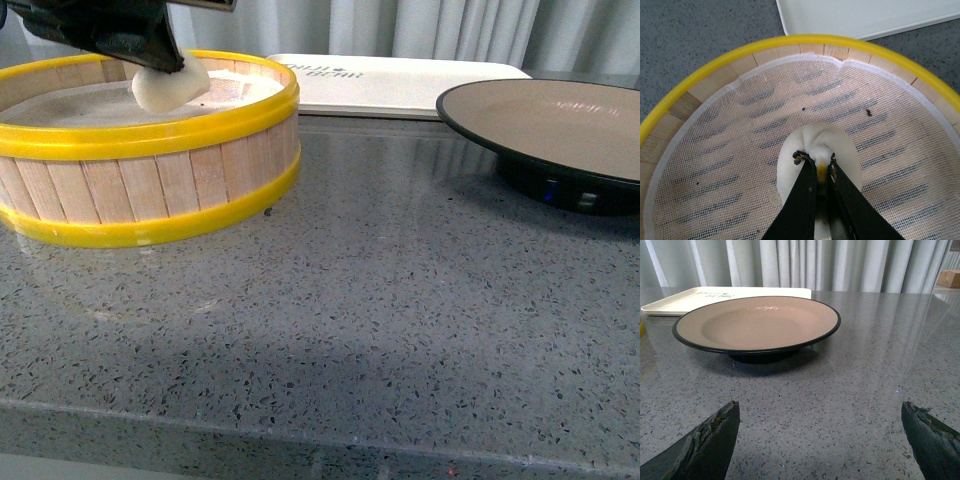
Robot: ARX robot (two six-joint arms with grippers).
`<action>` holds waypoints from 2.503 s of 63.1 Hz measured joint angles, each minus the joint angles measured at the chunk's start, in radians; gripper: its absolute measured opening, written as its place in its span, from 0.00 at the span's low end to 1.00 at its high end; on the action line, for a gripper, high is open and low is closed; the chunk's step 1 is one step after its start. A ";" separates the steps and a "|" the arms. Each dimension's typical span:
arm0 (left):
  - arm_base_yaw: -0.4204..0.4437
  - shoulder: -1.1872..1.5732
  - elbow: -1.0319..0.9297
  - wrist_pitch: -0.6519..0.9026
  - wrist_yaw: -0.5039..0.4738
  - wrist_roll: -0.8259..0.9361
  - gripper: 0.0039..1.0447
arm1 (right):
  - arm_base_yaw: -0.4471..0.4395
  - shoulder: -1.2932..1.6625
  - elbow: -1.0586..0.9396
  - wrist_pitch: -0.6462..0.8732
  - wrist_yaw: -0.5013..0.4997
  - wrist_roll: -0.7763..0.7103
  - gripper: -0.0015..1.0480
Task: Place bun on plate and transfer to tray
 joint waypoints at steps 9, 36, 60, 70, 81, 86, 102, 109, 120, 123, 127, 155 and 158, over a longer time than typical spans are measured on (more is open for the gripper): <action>-0.014 -0.003 0.039 -0.019 0.001 0.003 0.04 | 0.000 0.000 0.000 0.000 0.000 0.000 0.92; -0.240 0.102 0.375 -0.082 -0.007 -0.017 0.04 | 0.000 0.000 0.000 0.000 0.000 0.000 0.92; -0.455 0.361 0.631 -0.124 -0.029 -0.014 0.04 | 0.000 0.000 0.000 0.000 0.000 0.000 0.92; -0.497 0.418 0.641 -0.107 -0.033 0.013 0.04 | 0.000 0.000 0.000 0.000 0.000 0.000 0.92; -0.509 0.455 0.641 -0.086 -0.045 0.043 0.04 | 0.000 0.000 0.000 0.000 0.000 0.000 0.92; -0.510 0.472 0.641 -0.079 -0.066 0.065 0.04 | 0.000 0.000 0.000 0.000 0.000 0.000 0.92; -0.510 0.523 0.640 -0.065 -0.095 0.125 0.04 | 0.000 0.000 0.000 0.000 0.000 0.000 0.92; -0.510 0.537 0.640 -0.064 -0.104 0.140 0.04 | 0.000 0.000 0.000 0.000 0.000 0.000 0.92; -0.510 0.542 0.640 -0.062 -0.105 0.145 0.04 | 0.000 0.000 0.000 0.000 0.000 0.000 0.92; -0.511 0.542 0.640 -0.063 -0.100 0.139 0.05 | 0.000 0.000 0.000 0.000 0.000 0.000 0.92; -0.512 0.542 0.640 -0.069 -0.090 0.137 0.19 | 0.000 0.000 0.000 0.000 0.000 0.000 0.92; -0.507 0.531 0.703 -0.122 -0.051 0.077 0.94 | 0.000 0.000 0.000 0.000 0.000 0.000 0.92; -0.502 0.521 0.703 -0.122 -0.041 0.066 0.95 | 0.000 0.000 0.000 0.000 0.000 0.000 0.92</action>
